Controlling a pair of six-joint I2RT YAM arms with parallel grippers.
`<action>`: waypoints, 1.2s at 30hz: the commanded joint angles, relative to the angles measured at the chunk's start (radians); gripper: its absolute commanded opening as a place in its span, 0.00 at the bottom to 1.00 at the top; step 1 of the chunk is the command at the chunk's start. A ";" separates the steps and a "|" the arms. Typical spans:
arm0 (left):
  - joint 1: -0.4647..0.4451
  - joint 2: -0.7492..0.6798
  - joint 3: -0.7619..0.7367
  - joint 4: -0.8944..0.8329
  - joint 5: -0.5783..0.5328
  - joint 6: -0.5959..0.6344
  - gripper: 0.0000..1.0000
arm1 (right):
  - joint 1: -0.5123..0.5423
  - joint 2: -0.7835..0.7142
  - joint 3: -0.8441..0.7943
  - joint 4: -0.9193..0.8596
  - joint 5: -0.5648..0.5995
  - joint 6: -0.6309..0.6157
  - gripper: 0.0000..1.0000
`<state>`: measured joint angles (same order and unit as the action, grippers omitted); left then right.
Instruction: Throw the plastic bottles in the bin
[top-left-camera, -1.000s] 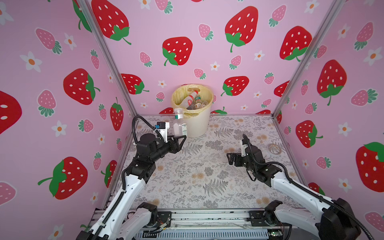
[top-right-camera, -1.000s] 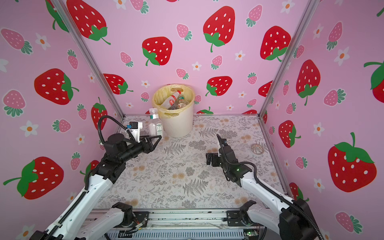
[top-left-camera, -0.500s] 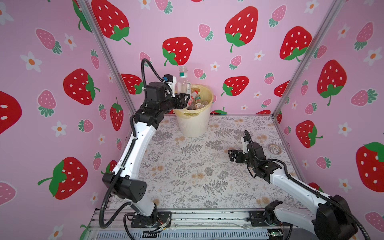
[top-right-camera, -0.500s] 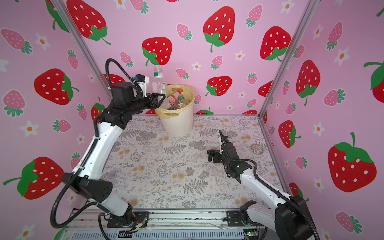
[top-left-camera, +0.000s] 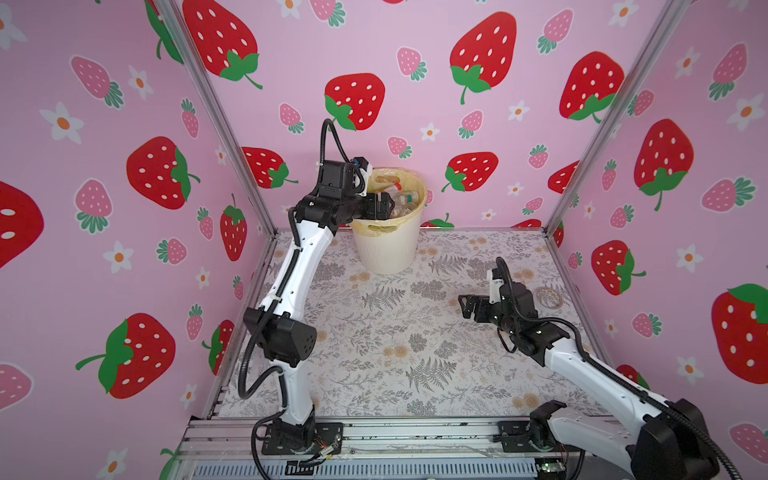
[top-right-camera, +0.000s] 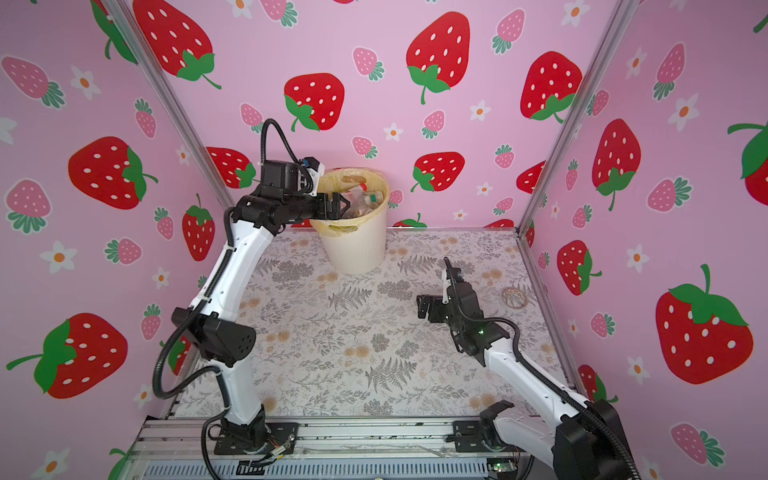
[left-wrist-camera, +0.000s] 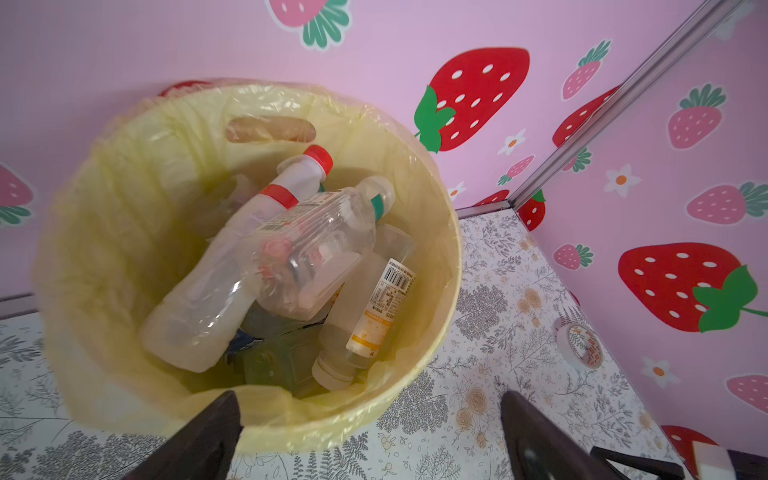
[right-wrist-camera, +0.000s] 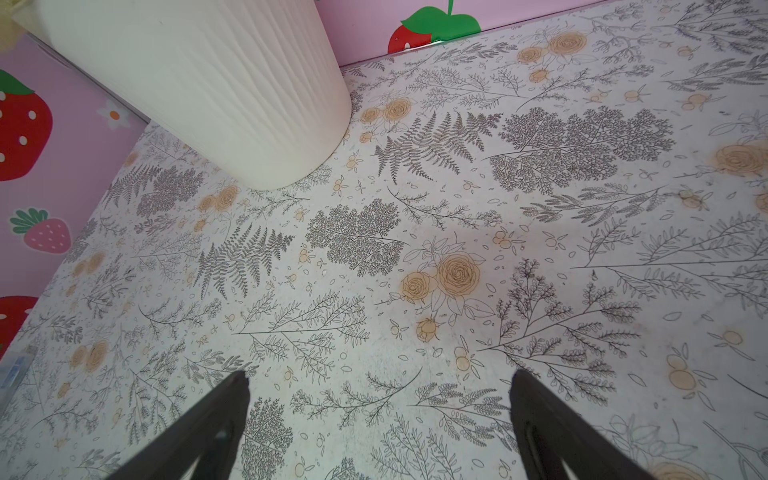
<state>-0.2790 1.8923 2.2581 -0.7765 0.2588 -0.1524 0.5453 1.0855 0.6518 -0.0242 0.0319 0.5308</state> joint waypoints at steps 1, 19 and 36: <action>0.006 -0.152 -0.069 0.102 -0.031 0.019 0.99 | -0.003 0.003 0.023 -0.004 -0.015 0.019 0.99; 0.022 -0.490 -0.627 0.212 -0.217 -0.037 0.99 | -0.011 0.008 0.015 -0.008 -0.016 -0.019 0.99; 0.052 -0.707 -1.150 0.406 -0.479 -0.151 0.99 | -0.160 -0.046 -0.012 -0.008 0.052 -0.105 0.99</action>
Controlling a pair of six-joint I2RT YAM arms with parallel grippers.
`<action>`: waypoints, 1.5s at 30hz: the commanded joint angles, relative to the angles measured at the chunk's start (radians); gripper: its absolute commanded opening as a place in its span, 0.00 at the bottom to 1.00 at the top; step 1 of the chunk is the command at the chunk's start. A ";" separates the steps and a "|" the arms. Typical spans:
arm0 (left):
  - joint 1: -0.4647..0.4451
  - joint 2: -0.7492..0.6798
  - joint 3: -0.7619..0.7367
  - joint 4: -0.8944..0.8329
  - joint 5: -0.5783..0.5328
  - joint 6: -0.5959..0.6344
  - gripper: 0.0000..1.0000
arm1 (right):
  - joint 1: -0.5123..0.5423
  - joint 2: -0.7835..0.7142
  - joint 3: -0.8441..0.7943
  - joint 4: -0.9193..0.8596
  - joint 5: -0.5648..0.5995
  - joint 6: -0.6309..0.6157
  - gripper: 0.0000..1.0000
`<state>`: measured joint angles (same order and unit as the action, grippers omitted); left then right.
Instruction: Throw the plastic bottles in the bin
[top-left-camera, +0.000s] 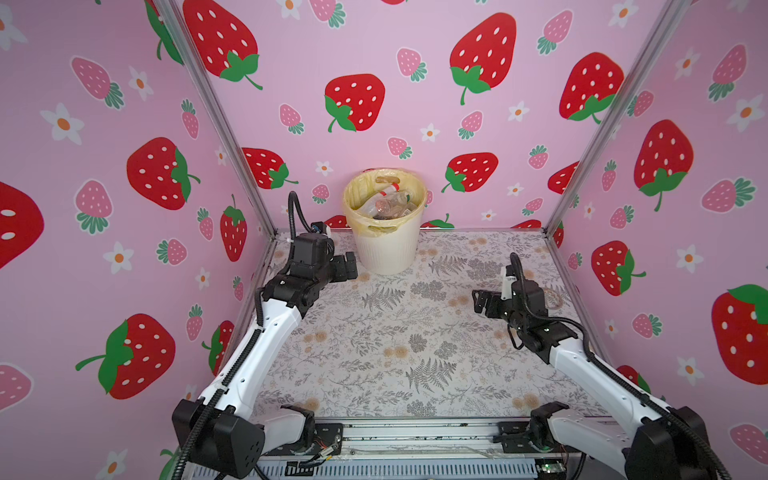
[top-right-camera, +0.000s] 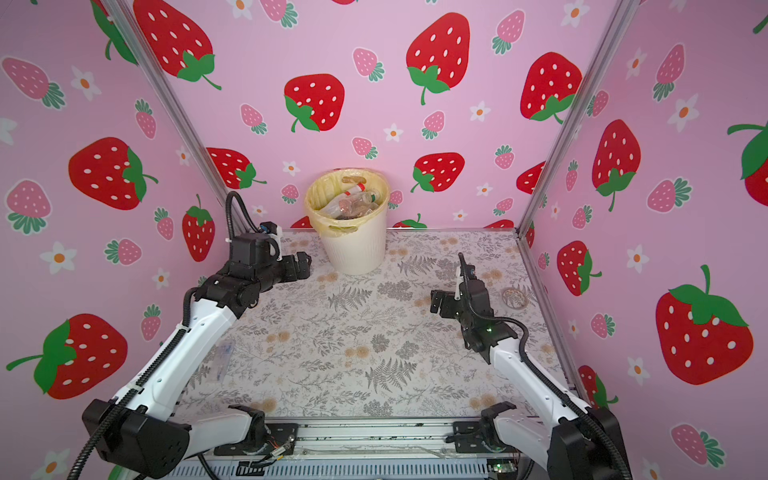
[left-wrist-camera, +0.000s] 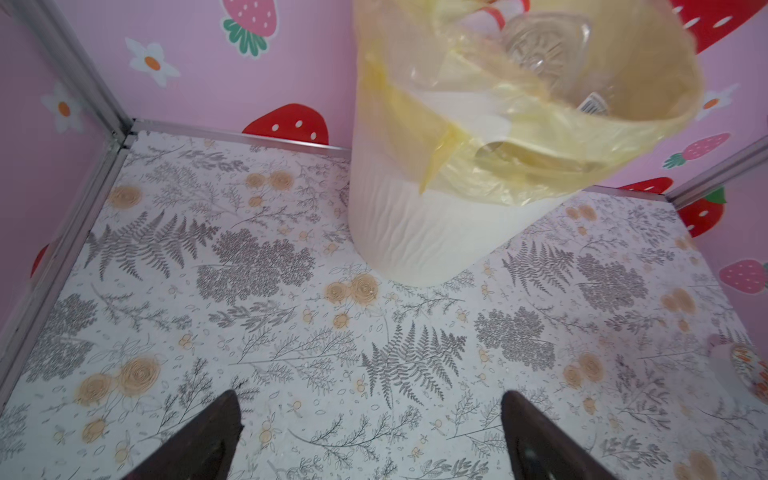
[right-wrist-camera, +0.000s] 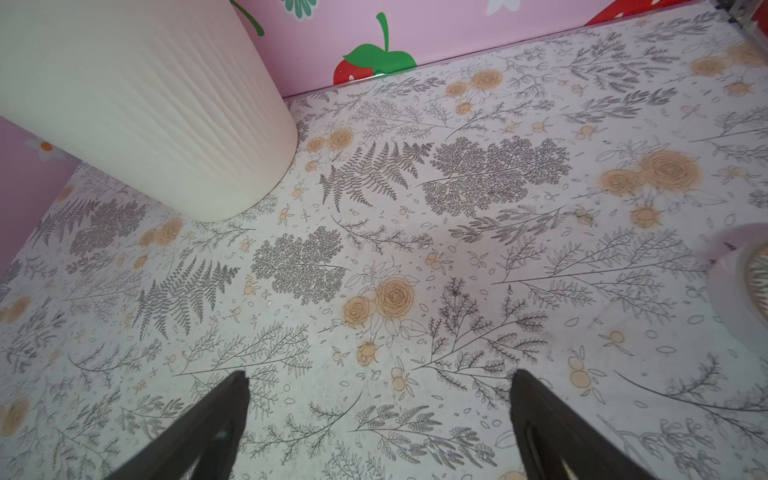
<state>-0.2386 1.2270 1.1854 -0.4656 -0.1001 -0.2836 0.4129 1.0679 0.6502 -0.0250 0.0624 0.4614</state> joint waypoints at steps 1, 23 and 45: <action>0.014 -0.056 -0.124 0.128 -0.142 -0.023 0.99 | -0.042 -0.033 -0.014 -0.007 0.022 -0.037 0.99; 0.173 -0.085 -0.750 0.905 -0.215 0.108 0.99 | -0.182 -0.096 -0.132 0.093 0.166 0.023 0.99; 0.328 0.229 -0.849 1.365 0.105 0.160 0.99 | -0.198 -0.043 -0.299 0.502 0.478 -0.082 0.99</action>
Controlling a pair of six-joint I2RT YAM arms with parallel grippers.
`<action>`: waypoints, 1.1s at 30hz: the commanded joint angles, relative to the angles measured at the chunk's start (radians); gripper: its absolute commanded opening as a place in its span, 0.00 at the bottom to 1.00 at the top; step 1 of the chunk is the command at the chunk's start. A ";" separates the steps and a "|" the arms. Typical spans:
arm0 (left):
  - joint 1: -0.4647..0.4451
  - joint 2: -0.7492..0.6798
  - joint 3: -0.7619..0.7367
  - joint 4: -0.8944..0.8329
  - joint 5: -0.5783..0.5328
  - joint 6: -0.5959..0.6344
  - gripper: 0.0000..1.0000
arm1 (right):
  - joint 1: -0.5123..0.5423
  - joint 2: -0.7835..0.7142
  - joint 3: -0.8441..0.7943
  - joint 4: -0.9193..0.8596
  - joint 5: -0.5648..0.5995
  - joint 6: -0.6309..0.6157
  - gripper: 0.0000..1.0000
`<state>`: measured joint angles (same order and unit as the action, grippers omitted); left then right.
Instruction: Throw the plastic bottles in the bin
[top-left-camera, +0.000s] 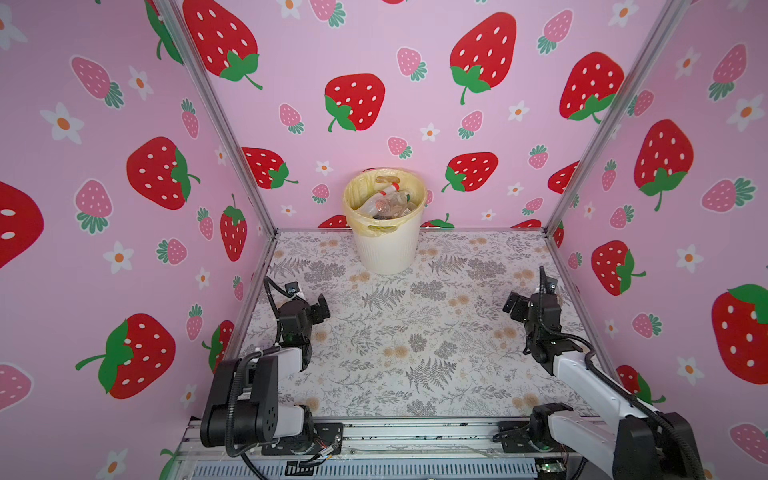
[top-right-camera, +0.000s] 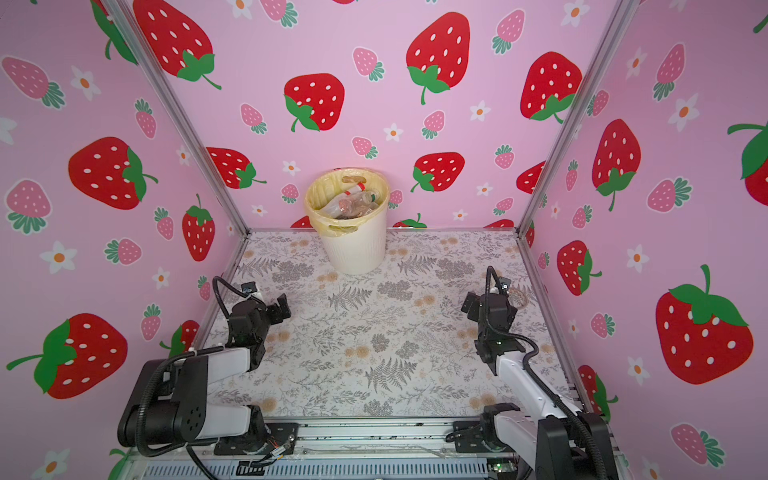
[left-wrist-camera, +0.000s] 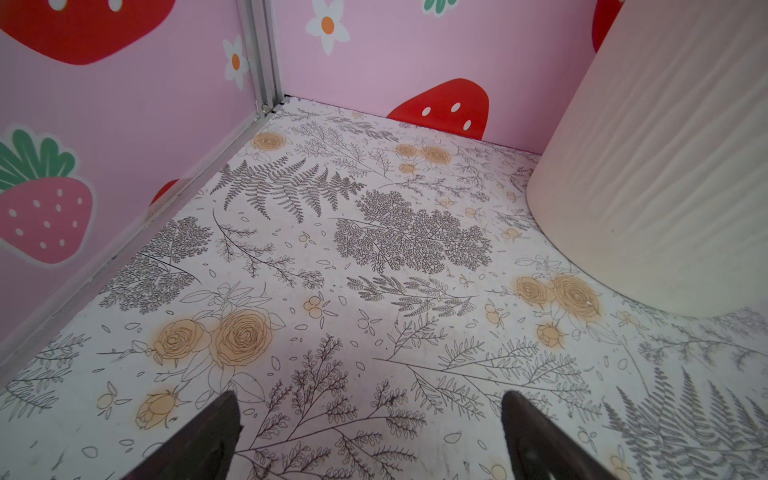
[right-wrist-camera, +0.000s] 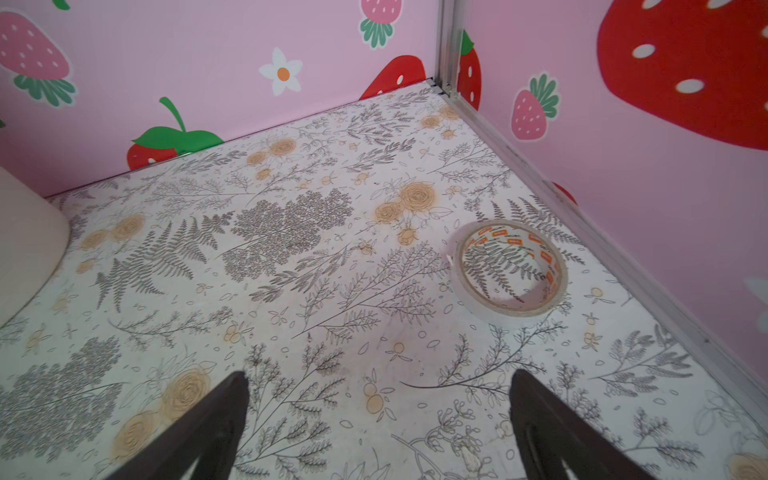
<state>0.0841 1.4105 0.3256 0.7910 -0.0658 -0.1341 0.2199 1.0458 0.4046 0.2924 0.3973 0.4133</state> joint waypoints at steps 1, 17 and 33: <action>0.008 0.075 0.010 0.136 0.079 0.013 0.99 | -0.006 -0.021 -0.071 0.229 0.172 -0.036 0.99; -0.010 0.138 0.105 0.022 0.161 0.076 0.99 | -0.032 0.297 -0.130 0.711 0.316 -0.206 0.99; -0.010 0.137 0.104 0.022 0.161 0.076 0.99 | -0.101 0.552 -0.171 1.077 -0.155 -0.364 0.99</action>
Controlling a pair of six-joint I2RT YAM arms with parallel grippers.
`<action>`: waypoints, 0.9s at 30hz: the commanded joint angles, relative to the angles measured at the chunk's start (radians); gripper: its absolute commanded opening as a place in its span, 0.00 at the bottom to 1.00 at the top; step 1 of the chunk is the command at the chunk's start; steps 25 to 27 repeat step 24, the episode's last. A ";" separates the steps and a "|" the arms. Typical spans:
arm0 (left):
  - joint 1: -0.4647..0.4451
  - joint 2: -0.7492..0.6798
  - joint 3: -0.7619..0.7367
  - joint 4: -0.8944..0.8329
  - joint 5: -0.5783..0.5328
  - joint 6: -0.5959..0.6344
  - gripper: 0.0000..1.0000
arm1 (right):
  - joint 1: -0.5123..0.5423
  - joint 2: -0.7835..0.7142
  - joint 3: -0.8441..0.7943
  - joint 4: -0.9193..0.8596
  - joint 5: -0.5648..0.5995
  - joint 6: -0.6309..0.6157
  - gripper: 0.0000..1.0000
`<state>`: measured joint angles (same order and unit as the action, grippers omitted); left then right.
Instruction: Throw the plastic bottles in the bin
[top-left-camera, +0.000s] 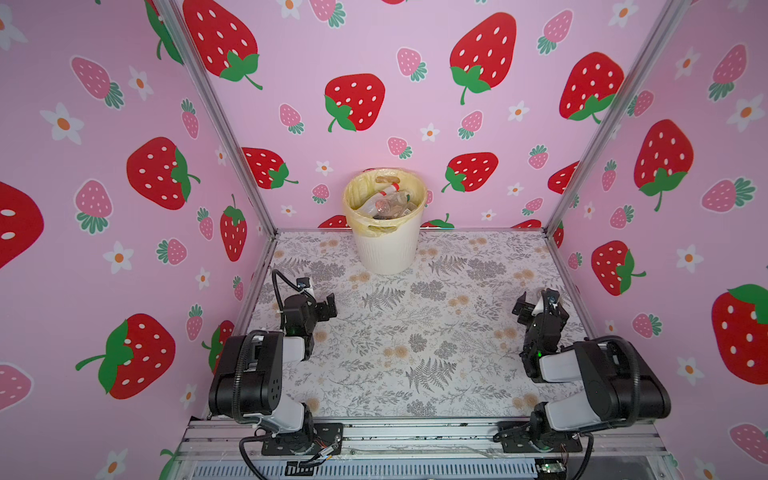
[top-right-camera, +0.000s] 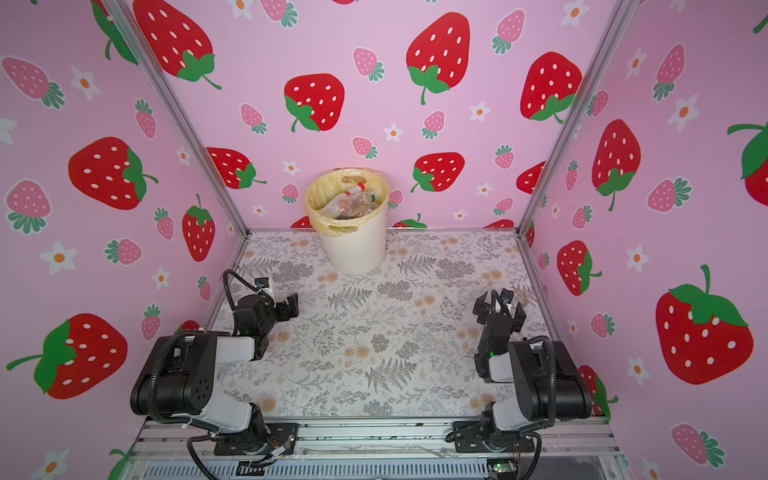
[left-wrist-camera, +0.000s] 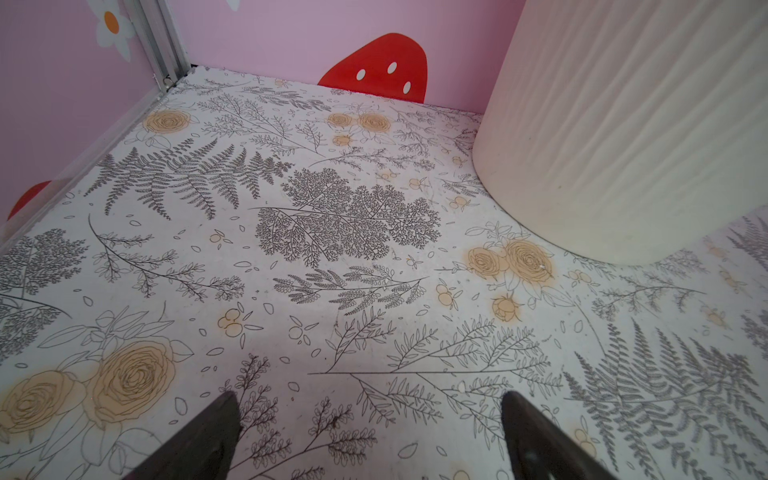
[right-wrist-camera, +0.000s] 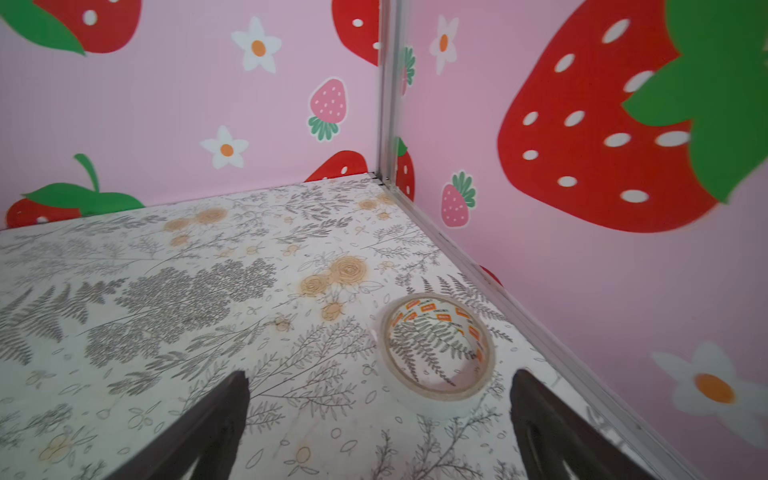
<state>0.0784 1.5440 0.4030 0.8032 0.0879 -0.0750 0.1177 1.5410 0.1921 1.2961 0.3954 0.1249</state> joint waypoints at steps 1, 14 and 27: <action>-0.004 0.004 0.027 0.010 0.007 0.017 0.99 | 0.000 0.010 0.072 -0.079 -0.164 -0.071 0.99; -0.004 0.002 0.025 0.011 0.007 0.017 0.99 | 0.007 0.031 0.065 -0.019 -0.166 -0.091 0.99; -0.002 0.003 0.026 0.012 0.009 0.015 0.99 | 0.012 0.032 0.066 -0.024 -0.152 -0.094 0.99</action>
